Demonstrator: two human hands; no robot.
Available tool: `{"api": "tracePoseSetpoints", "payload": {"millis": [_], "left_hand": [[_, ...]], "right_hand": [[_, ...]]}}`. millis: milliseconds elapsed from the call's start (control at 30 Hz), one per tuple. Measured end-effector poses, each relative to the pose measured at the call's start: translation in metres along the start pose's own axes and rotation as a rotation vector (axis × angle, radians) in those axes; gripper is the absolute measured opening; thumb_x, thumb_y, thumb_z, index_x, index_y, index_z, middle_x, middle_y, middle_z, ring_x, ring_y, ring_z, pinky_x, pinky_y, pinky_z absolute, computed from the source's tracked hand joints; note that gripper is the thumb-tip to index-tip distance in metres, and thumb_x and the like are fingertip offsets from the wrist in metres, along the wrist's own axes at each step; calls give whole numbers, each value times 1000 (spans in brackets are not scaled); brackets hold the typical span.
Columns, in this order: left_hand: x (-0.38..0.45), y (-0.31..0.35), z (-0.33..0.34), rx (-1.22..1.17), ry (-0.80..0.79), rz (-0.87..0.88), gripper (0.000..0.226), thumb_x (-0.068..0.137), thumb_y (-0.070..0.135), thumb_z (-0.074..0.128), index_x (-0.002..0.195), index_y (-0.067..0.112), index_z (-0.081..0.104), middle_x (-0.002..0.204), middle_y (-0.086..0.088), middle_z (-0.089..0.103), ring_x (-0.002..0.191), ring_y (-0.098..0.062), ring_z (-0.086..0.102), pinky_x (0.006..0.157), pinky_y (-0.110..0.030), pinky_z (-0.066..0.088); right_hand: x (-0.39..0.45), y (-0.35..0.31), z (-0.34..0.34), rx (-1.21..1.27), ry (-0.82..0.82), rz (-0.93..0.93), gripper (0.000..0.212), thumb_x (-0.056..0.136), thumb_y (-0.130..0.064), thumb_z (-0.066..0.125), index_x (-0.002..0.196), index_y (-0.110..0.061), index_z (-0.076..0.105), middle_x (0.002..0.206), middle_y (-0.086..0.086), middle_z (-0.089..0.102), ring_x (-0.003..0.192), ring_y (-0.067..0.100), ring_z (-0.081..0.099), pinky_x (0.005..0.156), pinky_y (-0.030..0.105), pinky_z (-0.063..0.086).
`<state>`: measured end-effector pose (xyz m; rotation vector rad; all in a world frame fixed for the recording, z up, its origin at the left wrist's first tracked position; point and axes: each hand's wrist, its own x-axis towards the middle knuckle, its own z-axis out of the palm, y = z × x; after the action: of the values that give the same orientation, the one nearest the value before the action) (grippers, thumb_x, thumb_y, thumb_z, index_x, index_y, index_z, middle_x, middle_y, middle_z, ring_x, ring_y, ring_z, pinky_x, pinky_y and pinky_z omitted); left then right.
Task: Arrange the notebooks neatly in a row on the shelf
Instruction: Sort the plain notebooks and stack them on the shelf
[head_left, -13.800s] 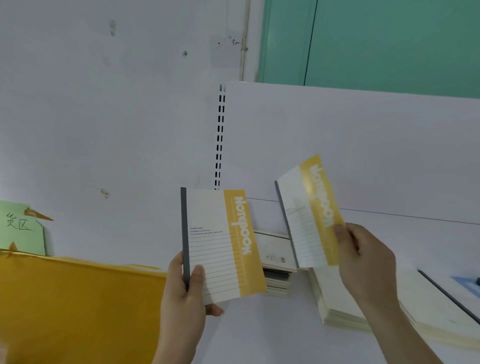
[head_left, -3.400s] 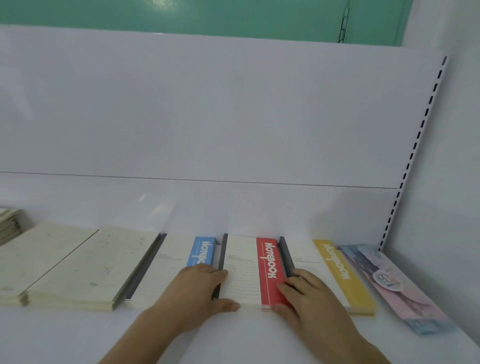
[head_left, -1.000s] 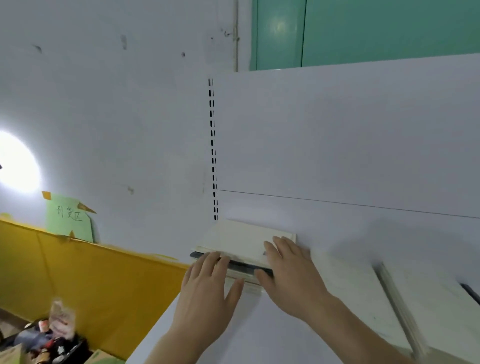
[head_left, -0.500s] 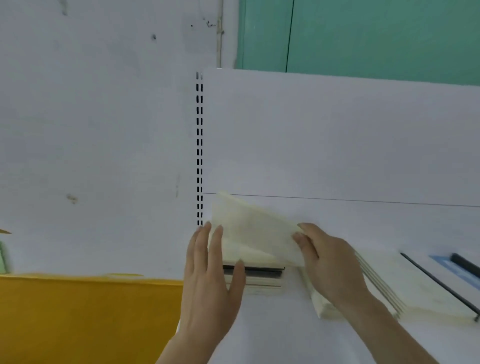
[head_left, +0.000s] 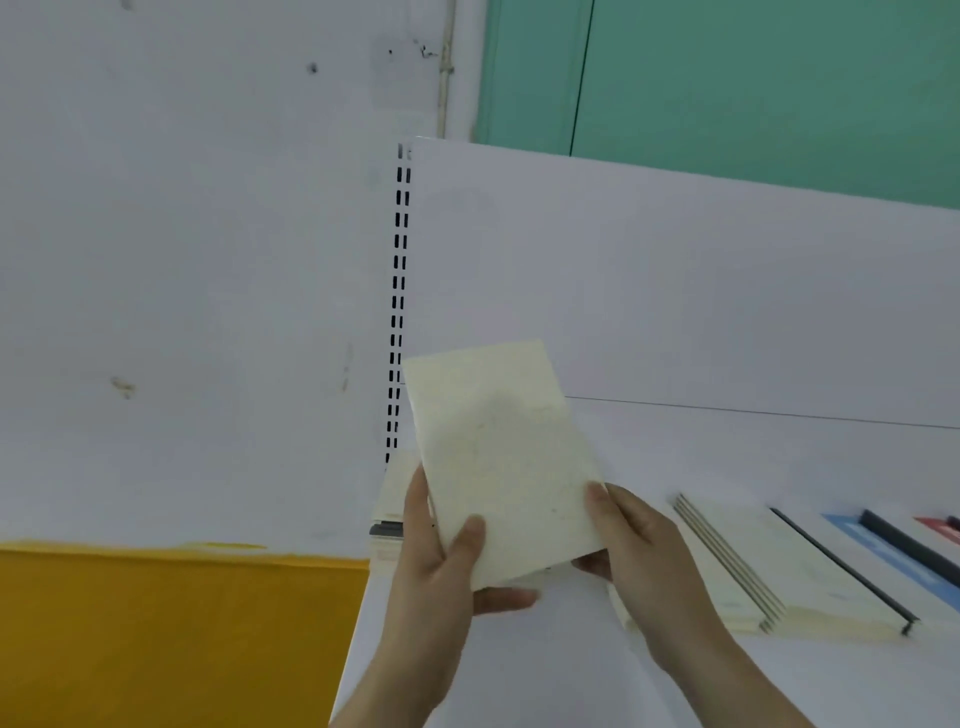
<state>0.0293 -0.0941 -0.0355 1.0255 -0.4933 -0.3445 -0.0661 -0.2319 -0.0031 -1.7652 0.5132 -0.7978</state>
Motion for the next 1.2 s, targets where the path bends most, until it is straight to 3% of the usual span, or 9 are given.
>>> {"api": "tracePoseSetpoints", "payload": {"millis": [133,200,300,400,467,567,800,1000,1200], "left_hand": [[3,5,-14,138,148,56,49,101,9,51,137,42,43,126,5,54,106,-28,58,58,-46,61],[0,6,-24,183,203,51,42,102,9,50,135,35,46,123,2,55,104,-26,58,57,-43,62],[-5,5,-40,201,275,34,39,102,7,49,133,31,49,121,0,58,103,-28,60,55,-41,60],[-8,6,-52,215,327,47,39,101,6,49,131,31,50,119,-1,59,99,-27,61,53,-39,59],[-9,5,-55,225,333,43,39,101,6,50,131,32,50,119,-1,59,100,-27,60,53,-39,59],[-11,2,-55,240,334,25,40,101,7,50,132,33,50,118,-1,59,99,-28,60,54,-39,59],[-12,-8,-45,282,320,21,42,102,8,49,134,36,46,118,3,58,98,-25,60,54,-37,59],[-9,-17,-9,230,185,-40,38,102,9,48,131,34,50,115,-1,58,98,-32,58,52,-38,56],[-18,-25,31,189,112,-11,27,106,24,41,122,39,57,100,-4,65,76,-26,56,46,-32,48]], "right_hand": [[23,21,6,-541,-27,-300,41,100,-47,27,120,-31,60,122,-11,62,114,1,52,95,21,42],[41,36,8,-797,-122,-330,51,101,-44,28,147,-24,35,155,-4,30,143,11,22,115,28,24],[59,55,13,-1013,-315,-300,63,99,-54,24,153,-21,19,162,-3,9,148,17,4,120,36,14],[63,66,13,-1150,-330,-424,50,97,-53,38,139,-27,43,141,-10,44,135,17,37,109,33,32],[63,62,9,-1153,-211,-562,19,95,-39,49,106,-29,60,103,-11,62,97,18,61,79,32,46],[63,45,-6,-1195,-93,-597,14,96,-32,48,86,-28,57,76,-5,62,68,19,60,60,33,45],[50,11,-55,-711,351,-545,19,99,-29,47,89,-18,60,55,-6,53,49,15,52,46,30,39],[17,16,-50,-75,294,-127,17,95,-32,57,84,-25,69,75,-11,68,74,13,63,70,43,56],[-11,38,-35,-210,264,-13,28,97,-32,51,75,-19,64,62,-6,63,56,5,55,61,33,45]]}}
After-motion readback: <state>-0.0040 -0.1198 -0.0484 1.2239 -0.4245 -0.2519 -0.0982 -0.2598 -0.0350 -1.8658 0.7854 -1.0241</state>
